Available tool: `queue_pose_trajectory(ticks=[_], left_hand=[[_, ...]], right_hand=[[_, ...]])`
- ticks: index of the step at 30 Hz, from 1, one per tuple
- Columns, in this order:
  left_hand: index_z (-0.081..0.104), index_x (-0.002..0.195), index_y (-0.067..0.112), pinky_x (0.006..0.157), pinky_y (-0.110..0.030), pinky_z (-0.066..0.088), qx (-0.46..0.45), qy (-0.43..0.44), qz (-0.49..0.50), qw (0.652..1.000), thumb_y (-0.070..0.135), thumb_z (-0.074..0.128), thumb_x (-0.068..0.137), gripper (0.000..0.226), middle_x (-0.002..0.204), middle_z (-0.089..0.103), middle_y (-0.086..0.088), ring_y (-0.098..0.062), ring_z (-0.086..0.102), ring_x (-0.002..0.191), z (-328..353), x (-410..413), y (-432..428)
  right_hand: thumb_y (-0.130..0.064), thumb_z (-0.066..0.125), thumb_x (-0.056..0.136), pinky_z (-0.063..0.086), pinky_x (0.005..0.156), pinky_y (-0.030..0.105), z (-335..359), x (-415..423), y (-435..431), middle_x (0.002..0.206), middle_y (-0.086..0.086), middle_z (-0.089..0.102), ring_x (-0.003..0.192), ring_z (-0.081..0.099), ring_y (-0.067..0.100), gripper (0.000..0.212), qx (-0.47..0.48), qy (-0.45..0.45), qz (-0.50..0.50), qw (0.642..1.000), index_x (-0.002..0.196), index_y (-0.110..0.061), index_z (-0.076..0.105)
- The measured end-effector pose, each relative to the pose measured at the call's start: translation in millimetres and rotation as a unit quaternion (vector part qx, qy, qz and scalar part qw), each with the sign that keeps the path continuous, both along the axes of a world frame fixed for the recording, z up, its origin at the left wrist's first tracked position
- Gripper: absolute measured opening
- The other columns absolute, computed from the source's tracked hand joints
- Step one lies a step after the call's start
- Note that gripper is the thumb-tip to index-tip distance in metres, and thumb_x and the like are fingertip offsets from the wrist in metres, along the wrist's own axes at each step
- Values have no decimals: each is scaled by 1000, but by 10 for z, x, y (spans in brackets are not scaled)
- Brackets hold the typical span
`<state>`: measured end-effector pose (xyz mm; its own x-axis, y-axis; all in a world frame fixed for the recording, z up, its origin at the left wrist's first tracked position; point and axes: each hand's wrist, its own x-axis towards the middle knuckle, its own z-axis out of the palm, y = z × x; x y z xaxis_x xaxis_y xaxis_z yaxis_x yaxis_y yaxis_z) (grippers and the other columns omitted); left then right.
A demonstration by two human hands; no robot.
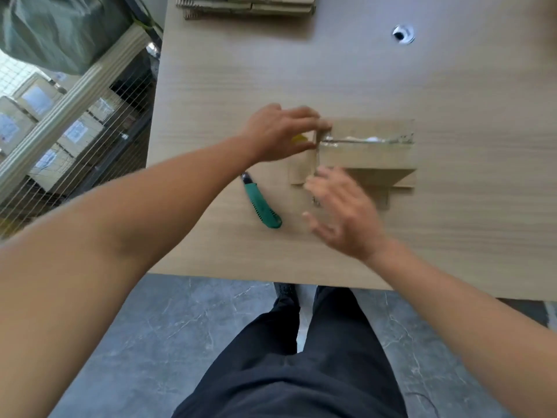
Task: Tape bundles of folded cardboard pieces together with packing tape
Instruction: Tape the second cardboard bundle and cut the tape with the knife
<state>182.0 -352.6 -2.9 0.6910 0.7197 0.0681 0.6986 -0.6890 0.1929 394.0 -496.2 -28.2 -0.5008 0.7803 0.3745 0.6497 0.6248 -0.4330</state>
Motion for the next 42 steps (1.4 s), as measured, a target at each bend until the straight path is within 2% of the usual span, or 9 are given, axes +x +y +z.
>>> queue_pose_trajectory(ticks=[4, 9, 16, 19, 22, 27, 35, 39, 42], left_hand=[[51, 145, 34, 76, -35, 41, 8, 21, -33, 999, 54, 45, 101, 49, 140, 57, 1, -25, 64, 99, -13, -28, 31], [51, 145, 33, 80, -38, 44, 11, 39, -43, 998, 52, 44, 100, 49, 140, 57, 0, -27, 64, 98, -30, -53, -37], [45, 147, 37, 82, -34, 38, -21, 16, 23, 999, 57, 47, 99, 52, 141, 56, 6, -24, 64, 107, -111, -28, -104], [43, 147, 35, 86, -35, 39, -58, -20, 74, 995, 56, 52, 96, 56, 139, 56, 12, -20, 64, 107, -169, -21, -178], [48, 140, 28, 85, -35, 40, -81, -60, 121, 987, 56, 57, 94, 54, 134, 60, 15, -16, 65, 106, -192, 26, -288], [61, 121, 23, 92, -37, 45, -143, -88, 177, 970, 48, 55, 98, 34, 122, 68, 8, -20, 65, 106, -201, 21, -468], [64, 117, 38, 78, -23, 42, -364, -158, 209, 894, 47, 65, 94, 25, 109, 63, 19, -7, 58, 97, -79, -374, -457], [68, 113, 31, 72, -22, 50, -500, -220, 185, 816, 35, 67, 96, 17, 109, 64, 18, 0, 60, 95, 7, -447, -344], [72, 110, 25, 70, -29, 48, -530, -241, 189, 790, 28, 63, 98, 14, 107, 69, 11, -3, 59, 93, 60, -420, -267]], right_hand=[[-58, 57, 94, 47, 101, 47, -270, -916, -265, 137, 10, 53, 124, 49, 28, 73, -295, -89, -64, 949, 146, -9, 43], [-33, 49, 102, 44, 93, 44, -471, -1294, -159, 132, 14, 48, 118, 46, 34, 40, -269, -222, -124, 929, 132, -7, 45], [-36, 47, 104, 38, 54, 28, -16, 26, -740, 79, -4, 54, 67, 53, 13, 13, -415, 23, -186, 890, 100, -24, 47], [-42, 39, 105, 36, 75, 16, 353, 249, -646, 81, -12, 48, 82, 47, 5, 17, -285, 101, -264, 916, 92, -32, 47], [-34, 38, 105, 34, 91, 27, 573, -5, -140, 93, -5, 54, 94, 47, 17, 25, -210, 122, -297, 923, 94, -18, 55], [-34, 34, 109, 8, 126, 52, 535, -318, 188, 159, 21, 35, 153, 22, 31, 49, -326, -45, -264, 906, 129, 4, 57], [-43, 30, 108, -3, 114, 73, 519, -334, 131, 170, -6, -12, 154, -22, 12, 42, -427, -69, -225, 873, 101, -16, 61], [-42, 31, 107, -4, 113, 75, 545, -293, 185, 169, -16, -13, 152, -24, 5, 41, -457, -39, -227, 859, 115, -17, 63], [-40, 33, 108, 0, 117, 73, 582, -279, 213, 170, -13, -11, 152, -22, 5, 40, -473, -3, -223, 852, 91, -18, 61]])
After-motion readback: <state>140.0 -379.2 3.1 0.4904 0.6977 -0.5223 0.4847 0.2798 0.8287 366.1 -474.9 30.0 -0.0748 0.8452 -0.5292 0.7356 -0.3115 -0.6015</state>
